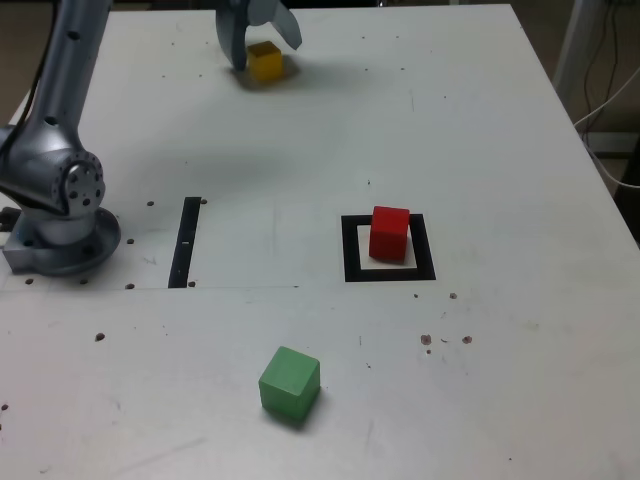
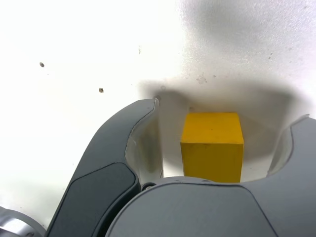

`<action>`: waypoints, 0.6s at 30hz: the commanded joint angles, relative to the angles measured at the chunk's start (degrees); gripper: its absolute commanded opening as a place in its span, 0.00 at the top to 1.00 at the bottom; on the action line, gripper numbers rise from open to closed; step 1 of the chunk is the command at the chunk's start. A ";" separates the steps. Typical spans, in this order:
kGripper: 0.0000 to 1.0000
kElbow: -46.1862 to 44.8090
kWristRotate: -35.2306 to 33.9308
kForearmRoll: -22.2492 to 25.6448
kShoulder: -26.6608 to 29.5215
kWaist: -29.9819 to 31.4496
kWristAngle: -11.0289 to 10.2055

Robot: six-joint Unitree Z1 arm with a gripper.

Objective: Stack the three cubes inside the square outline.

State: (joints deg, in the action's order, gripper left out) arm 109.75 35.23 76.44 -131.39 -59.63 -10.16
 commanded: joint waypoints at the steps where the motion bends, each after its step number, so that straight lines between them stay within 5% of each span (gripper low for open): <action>1: 0.19 -0.51 0.10 -0.68 -0.31 0.19 0.16; 8: 0.36 -0.52 0.08 -1.04 0.02 0.33 0.69; 18: 0.53 -1.90 0.03 -1.32 -0.37 0.33 4.53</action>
State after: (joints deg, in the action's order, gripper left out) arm 108.02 35.25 75.26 -131.76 -59.38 -5.74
